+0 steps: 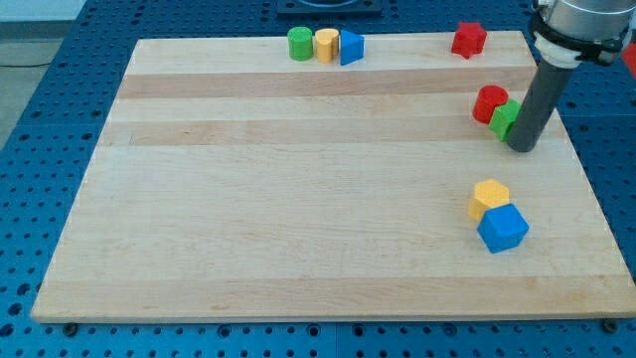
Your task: Move the red circle and green star to the red star
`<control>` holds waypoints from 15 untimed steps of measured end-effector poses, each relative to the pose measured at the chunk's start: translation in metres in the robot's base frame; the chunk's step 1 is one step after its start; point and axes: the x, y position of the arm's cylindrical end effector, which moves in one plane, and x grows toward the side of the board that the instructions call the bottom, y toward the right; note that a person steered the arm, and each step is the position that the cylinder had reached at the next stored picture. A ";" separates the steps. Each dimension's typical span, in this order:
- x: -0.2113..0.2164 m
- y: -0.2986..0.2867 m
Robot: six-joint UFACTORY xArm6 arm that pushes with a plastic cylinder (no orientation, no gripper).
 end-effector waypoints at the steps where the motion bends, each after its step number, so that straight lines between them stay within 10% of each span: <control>1: -0.014 -0.006; 8: -0.131 -0.016; 11: -0.081 -0.050; 15: -0.158 -0.079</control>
